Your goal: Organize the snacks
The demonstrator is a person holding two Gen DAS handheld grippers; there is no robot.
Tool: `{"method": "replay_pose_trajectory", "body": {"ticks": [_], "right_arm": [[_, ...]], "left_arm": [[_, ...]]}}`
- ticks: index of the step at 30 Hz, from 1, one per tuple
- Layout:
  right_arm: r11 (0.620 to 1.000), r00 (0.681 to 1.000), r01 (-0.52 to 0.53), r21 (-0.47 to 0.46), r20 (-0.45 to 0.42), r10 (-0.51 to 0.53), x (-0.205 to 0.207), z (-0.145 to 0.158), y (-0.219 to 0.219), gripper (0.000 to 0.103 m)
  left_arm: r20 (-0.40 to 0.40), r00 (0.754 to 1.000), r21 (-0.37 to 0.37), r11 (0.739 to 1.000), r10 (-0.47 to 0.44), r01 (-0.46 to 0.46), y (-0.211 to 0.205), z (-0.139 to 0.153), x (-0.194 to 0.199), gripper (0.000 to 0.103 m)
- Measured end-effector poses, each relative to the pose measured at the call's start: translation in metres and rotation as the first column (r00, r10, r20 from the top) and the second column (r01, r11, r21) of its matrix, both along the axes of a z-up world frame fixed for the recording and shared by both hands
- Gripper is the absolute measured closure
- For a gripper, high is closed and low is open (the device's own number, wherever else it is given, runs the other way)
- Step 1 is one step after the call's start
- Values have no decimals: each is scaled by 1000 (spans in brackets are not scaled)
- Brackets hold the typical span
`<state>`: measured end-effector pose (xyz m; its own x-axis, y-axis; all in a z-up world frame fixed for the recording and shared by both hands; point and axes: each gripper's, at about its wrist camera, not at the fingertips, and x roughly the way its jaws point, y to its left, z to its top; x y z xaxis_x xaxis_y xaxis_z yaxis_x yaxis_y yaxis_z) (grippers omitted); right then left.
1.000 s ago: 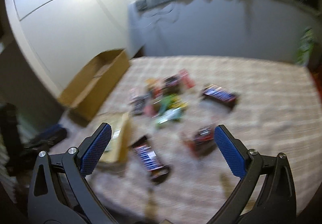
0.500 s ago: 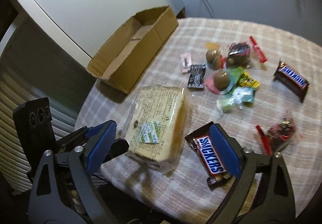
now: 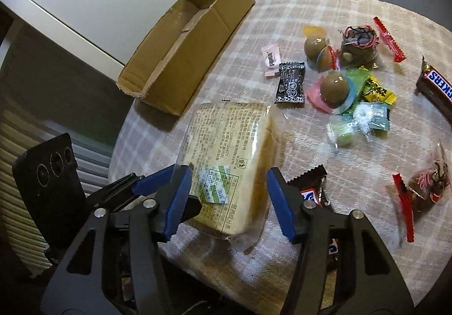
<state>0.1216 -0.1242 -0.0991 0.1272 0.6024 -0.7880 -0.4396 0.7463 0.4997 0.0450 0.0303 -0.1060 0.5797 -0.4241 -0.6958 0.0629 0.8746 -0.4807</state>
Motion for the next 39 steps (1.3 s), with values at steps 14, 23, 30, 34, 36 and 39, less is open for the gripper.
{"method": "replay_pose_trajectory", "body": {"ticks": [14, 23, 30, 34, 36, 39], "right_arm": [[1000, 999, 12, -11, -35, -12, 6, -2, 4, 47], [1000, 998, -15, 9, 53, 15, 9, 37, 19, 47], [999, 993, -42, 33, 109, 38, 24, 66, 45, 47], [997, 988, -66, 37, 145, 60, 35, 82, 68, 47], [996, 984, -81, 38, 160, 74, 41, 88, 82, 47], [994, 982, -100, 43, 166, 92, 52, 92, 101, 47]], "left_arm": [[25, 1000, 9, 1000, -14, 13, -5, 8, 5, 51], [99, 995, 17, 1000, 15, -17, 12, 36, 13, 51], [150, 988, 32, 999, 39, -45, 35, 56, 25, 51], [173, 983, 37, 997, 65, -73, 56, 63, 34, 51], [182, 980, 40, 996, 77, -86, 65, 64, 38, 51], [189, 977, 45, 993, 101, -111, 80, 67, 46, 51]]}}
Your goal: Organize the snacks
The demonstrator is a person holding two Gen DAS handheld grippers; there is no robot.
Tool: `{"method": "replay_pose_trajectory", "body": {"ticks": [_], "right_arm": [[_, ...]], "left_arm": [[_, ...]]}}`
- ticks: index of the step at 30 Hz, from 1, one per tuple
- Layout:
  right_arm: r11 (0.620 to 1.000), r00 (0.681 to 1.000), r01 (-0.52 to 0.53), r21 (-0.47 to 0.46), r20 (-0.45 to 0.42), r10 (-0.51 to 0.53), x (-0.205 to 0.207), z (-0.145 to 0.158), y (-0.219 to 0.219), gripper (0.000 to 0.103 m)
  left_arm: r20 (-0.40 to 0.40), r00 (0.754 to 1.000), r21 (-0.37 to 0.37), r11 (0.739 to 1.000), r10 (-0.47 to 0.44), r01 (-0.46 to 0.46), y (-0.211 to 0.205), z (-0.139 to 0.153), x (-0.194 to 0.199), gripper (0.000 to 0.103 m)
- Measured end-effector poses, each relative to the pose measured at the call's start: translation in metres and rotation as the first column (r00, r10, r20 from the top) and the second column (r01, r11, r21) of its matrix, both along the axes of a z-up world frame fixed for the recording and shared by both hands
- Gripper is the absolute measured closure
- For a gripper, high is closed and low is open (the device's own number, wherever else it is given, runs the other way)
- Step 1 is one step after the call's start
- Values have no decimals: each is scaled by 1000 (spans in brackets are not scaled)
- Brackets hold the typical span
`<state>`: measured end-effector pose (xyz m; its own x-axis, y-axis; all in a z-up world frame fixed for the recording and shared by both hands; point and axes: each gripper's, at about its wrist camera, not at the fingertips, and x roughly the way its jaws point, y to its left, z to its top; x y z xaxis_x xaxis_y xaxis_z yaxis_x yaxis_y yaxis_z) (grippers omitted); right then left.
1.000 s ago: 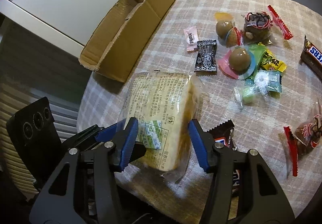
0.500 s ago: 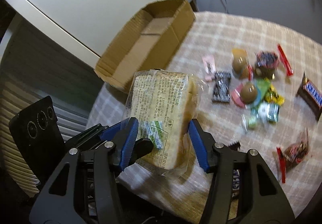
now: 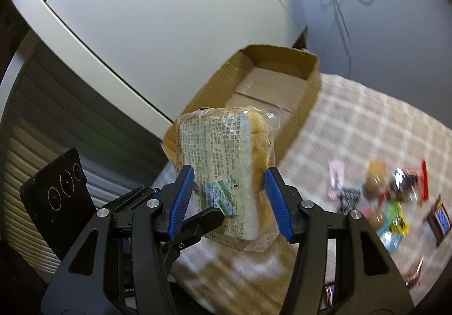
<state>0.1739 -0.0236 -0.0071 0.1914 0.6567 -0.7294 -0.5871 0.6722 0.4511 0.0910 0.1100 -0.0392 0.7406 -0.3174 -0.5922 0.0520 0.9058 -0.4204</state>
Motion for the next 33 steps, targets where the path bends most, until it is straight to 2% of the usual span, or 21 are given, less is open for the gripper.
{"method": "replay_pose_trajectory", "body": {"ticks": [14, 20, 24, 28, 33], "right_arm": [[999, 998, -48, -23, -50, 46, 46, -31, 67, 47], [999, 997, -43, -21, -70, 41, 57, -44, 75, 47], [999, 998, -32, -35, -52, 30, 58, -45, 75, 47], [998, 1000, -26, -49, -16, 25, 56, -39, 72, 36], [997, 1000, -5, -71, 19, 6, 52, -31, 58, 30]], "left_arm": [[-16, 998, 9, 998, 67, -66, 47, -15, 29, 54], [-40, 997, 19, 997, 69, -69, 50, -23, 35, 55], [-40, 996, 25, 997, 74, -73, 49, -23, 35, 55], [-35, 996, 33, 996, 79, -77, 50, -20, 32, 55], [-26, 996, 52, 995, 87, -86, 47, -15, 24, 55]]}}
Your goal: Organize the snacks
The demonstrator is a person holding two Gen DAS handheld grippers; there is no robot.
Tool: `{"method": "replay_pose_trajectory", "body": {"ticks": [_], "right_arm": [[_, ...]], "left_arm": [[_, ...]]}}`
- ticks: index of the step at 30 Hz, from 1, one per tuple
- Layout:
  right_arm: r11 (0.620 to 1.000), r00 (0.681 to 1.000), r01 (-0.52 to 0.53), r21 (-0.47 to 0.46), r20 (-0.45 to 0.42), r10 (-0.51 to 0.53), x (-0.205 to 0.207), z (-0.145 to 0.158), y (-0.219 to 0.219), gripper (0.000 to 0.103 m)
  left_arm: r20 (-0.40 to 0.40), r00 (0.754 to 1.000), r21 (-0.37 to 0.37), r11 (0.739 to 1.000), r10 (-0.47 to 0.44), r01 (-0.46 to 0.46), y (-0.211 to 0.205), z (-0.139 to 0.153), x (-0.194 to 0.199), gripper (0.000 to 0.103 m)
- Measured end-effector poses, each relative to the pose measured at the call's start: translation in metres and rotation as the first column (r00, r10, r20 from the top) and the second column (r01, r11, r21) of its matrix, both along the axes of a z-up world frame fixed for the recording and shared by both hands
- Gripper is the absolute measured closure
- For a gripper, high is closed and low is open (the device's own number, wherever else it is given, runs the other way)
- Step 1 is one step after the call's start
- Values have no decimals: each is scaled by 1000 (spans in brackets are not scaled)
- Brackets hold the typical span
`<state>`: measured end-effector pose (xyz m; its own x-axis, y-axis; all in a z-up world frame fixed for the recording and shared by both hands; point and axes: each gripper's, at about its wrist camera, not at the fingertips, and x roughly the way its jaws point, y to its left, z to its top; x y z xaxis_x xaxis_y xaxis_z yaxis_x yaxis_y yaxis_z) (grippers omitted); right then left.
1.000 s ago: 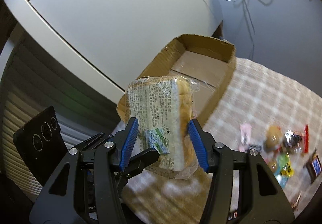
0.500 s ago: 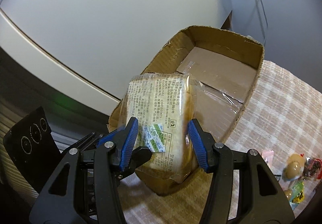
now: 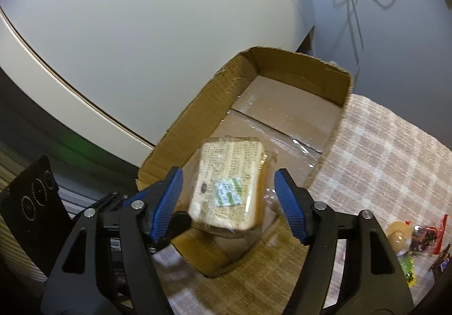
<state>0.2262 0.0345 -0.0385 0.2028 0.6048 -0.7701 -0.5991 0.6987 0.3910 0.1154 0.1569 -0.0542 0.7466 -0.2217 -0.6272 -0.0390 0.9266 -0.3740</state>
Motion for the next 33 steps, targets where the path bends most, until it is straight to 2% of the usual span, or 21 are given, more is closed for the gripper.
{"method": "replay_pose_trajectory", "body": {"ticks": [1, 5, 7, 9, 15, 26, 33], "right_arm": [[1000, 1000, 9, -10, 14, -9, -1, 1, -4, 26], [998, 998, 38, -46, 57, -35, -6, 5, -20, 25], [996, 995, 53, -65, 89, -47, -9, 8, -31, 16], [994, 990, 70, -79, 130, -59, -13, 11, -46, 13], [983, 974, 141, -116, 193, -117, -18, 18, -107, 13], [939, 940, 303, -162, 215, -266, -11, 3, -229, 13], [921, 928, 313, -233, 280, -245, -12, -16, -274, 13]], "left_arm": [[4, 1000, 8, 1000, 1, -1, -2, 2, -2, 55], [13, 1000, 31, 1000, 3, -3, -9, 7, -8, 55], [14, 1000, 38, 999, -2, 2, -14, 8, -9, 55], [17, 1000, 46, 999, -12, 12, -21, 11, -10, 54], [17, 997, 66, 995, -73, 72, -54, 14, -9, 52], [-34, 984, 80, 980, -177, 180, -114, 0, -2, 50], [-78, 971, 91, 968, -227, 234, -148, -13, 1, 50]]}}
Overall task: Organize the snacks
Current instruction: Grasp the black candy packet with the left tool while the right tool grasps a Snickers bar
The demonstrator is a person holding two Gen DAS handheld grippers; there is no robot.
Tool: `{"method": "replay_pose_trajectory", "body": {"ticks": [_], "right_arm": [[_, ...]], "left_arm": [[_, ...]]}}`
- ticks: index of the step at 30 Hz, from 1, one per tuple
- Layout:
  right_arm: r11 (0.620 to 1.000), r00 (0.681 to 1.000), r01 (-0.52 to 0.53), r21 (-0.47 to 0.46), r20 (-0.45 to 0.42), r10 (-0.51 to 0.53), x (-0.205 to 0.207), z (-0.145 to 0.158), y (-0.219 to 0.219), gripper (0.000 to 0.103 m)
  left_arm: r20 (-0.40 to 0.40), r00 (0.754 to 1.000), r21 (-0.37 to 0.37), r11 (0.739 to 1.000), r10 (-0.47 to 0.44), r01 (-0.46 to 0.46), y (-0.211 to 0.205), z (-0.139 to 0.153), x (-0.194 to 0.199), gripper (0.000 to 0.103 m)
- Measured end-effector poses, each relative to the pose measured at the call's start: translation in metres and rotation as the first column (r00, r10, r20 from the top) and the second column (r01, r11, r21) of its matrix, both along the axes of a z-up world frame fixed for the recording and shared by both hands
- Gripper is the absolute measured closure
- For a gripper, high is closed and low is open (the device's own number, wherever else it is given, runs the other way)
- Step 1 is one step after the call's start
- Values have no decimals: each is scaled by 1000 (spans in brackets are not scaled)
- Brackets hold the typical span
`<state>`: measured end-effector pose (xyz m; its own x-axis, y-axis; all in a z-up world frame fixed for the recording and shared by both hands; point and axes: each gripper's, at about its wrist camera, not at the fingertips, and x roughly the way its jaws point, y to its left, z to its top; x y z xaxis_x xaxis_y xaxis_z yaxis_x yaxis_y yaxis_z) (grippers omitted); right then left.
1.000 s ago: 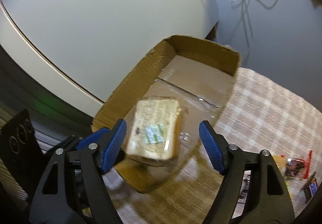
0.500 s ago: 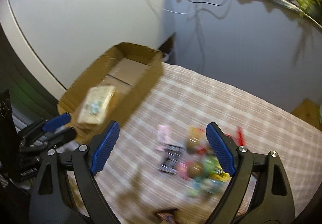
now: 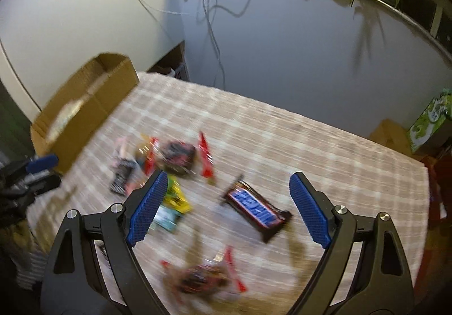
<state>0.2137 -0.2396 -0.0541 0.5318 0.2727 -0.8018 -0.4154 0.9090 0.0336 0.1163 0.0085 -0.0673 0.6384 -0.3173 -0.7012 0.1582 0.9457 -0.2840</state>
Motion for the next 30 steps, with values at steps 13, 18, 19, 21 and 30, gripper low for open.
{"method": "replay_pose_trajectory", "body": {"ticks": [13, 18, 19, 21, 30], "right_arm": [[982, 996, -82, -169, 30, 88, 7, -30, -15, 13], [970, 988, -150, -191, 7, 154, 12, -42, -4, 16], [968, 987, -158, -194, 2, 161, 12, -44, -3, 18], [963, 984, -176, -202, -9, 178, 13, -50, 0, 19], [949, 978, -207, -237, -53, 200, 17, -70, 2, 29]], "left_arm": [[-69, 997, 80, 996, -25, 31, -35, -29, 35, 62], [-97, 995, 116, 993, -18, 30, -43, -40, 49, 63], [-100, 995, 122, 992, -18, 30, -44, -41, 51, 63], [-104, 994, 138, 990, -17, 32, -46, -44, 54, 63], [-80, 996, 218, 975, -29, 46, -53, -48, 58, 69]]}}
